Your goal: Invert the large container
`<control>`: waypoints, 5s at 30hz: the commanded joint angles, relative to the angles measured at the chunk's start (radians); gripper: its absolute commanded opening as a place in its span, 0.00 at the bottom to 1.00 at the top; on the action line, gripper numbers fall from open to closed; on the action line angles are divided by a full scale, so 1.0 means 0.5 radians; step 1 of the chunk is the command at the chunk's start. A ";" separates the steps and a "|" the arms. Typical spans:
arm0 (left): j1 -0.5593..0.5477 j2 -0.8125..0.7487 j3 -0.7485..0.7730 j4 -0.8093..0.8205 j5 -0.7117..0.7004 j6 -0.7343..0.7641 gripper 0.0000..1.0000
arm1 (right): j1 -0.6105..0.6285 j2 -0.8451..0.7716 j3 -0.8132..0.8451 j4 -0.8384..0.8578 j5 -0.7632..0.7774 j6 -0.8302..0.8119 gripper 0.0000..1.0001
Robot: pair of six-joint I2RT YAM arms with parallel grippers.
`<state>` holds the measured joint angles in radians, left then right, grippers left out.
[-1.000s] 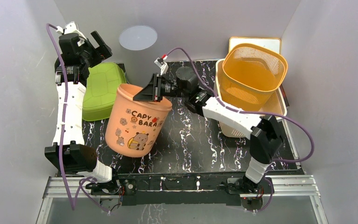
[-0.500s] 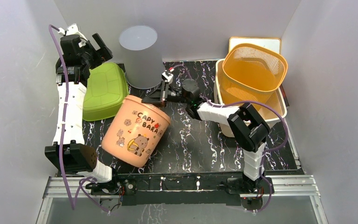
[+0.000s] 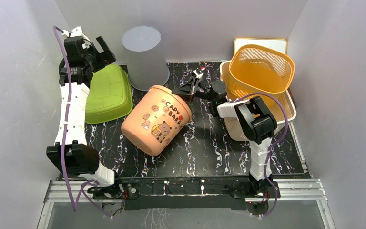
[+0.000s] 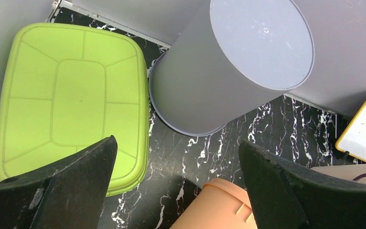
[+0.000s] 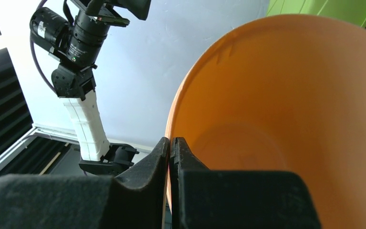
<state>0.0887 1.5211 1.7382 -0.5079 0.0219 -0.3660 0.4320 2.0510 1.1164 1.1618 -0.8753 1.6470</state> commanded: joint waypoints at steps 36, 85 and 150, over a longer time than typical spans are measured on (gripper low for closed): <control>0.004 0.007 -0.091 -0.012 0.019 0.049 0.98 | 0.166 -0.460 0.664 -2.654 -0.411 -2.370 0.48; 0.005 -0.039 -0.231 0.052 0.217 0.103 0.98 | 0.597 -0.141 1.190 -2.926 -0.286 -2.814 0.18; -0.034 0.012 -0.045 -0.073 0.008 0.204 0.98 | -0.104 0.852 0.677 0.593 -0.763 0.124 0.40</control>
<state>0.0757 1.5501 1.7130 -0.5327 0.0360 -0.2790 0.3904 2.4557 1.4220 1.4685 -1.2095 1.9076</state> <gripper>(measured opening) 0.984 0.399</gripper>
